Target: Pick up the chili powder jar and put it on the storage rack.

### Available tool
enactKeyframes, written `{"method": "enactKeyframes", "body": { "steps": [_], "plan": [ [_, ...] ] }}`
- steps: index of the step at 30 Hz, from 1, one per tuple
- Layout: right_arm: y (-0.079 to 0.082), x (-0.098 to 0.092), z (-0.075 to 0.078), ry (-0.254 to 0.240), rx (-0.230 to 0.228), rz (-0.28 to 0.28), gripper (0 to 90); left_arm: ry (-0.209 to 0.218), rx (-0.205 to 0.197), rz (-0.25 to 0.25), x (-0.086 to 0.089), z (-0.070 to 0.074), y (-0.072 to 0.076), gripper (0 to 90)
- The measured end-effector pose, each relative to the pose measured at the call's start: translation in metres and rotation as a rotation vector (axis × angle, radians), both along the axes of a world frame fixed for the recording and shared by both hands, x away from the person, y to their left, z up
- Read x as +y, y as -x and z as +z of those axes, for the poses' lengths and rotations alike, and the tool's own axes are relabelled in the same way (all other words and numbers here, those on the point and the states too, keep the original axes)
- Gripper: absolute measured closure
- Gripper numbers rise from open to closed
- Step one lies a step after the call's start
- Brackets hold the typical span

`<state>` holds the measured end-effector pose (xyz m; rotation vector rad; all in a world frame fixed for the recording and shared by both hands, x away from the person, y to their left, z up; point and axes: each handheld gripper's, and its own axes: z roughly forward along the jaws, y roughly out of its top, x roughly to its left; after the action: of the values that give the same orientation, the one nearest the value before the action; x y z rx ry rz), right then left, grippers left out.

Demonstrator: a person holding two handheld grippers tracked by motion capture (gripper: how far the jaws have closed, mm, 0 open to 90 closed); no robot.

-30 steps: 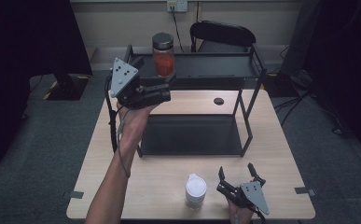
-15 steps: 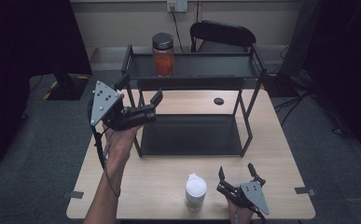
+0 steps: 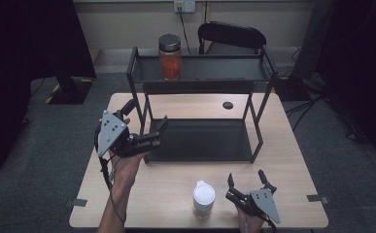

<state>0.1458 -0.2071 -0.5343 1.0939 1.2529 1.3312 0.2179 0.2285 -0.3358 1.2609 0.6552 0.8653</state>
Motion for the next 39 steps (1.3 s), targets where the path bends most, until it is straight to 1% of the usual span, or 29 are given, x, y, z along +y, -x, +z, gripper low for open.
{"method": "enactKeyframes", "body": {
  "steps": [3,4,6,10,12,14,15,19,23,26,30,31,32,33,35,39],
  "plan": [
    [0.000,0.000,0.000,0.000,0.000,-0.002,0.1,-0.029,0.002,0.033,-0.004,-0.011,0.003,0.0],
    [0.000,0.000,0.000,0.000,0.000,-0.002,0.1,-0.029,0.004,0.034,-0.004,-0.016,0.004,0.0],
    [0.000,0.000,0.000,0.000,0.000,-0.002,0.1,-0.016,0.021,0.030,-0.003,-0.024,0.004,0.0],
    [0.000,0.000,0.000,0.000,0.000,-0.002,0.1,-0.010,0.048,0.030,-0.001,-0.038,0.005,0.0],
    [0.000,0.000,0.000,0.000,0.000,-0.002,0.1,-0.006,0.054,0.023,0.002,-0.045,0.005,0.0],
    [0.000,0.000,0.000,0.000,0.000,-0.002,0.1,0.011,0.060,0.011,0.004,-0.054,0.006,0.1],
    [0.000,0.000,0.000,0.000,0.000,-0.002,0.1,0.013,0.062,0.010,0.005,-0.057,0.007,0.0],
    [0.000,0.000,0.000,0.000,0.000,-0.002,0.1,0.025,0.061,0.027,0.006,-0.072,0.012,0.0],
    [0.000,0.001,0.000,0.000,0.000,-0.003,0.1,0.036,0.079,0.037,0.007,-0.084,0.017,0.0],
    [0.000,0.001,0.000,0.000,0.000,-0.004,0.1,0.024,0.083,0.051,0.006,-0.093,0.022,0.0],
    [0.000,0.001,0.000,0.000,0.000,-0.005,0.1,0.037,0.093,0.061,0.004,-0.108,0.028,0.0],
    [0.000,0.001,0.000,0.000,0.000,-0.005,0.1,0.036,0.100,0.068,0.003,-0.112,0.029,0.0],
    [0.000,0.001,0.000,0.000,0.000,-0.005,0.1,0.036,0.100,0.068,0.003,-0.112,0.029,0.0],
    [0.000,0.001,0.000,0.000,0.000,-0.005,0.2,0.033,0.105,0.080,0.001,-0.119,0.031,0.0],
    [0.000,0.001,0.000,-0.001,0.000,-0.005,0.1,0.029,0.112,0.084,0.000,-0.125,0.033,0.0],
    [0.000,0.001,0.000,-0.001,0.000,-0.005,0.1,0.027,0.114,0.095,-0.001,-0.138,0.036,0.0]
  ]
}}
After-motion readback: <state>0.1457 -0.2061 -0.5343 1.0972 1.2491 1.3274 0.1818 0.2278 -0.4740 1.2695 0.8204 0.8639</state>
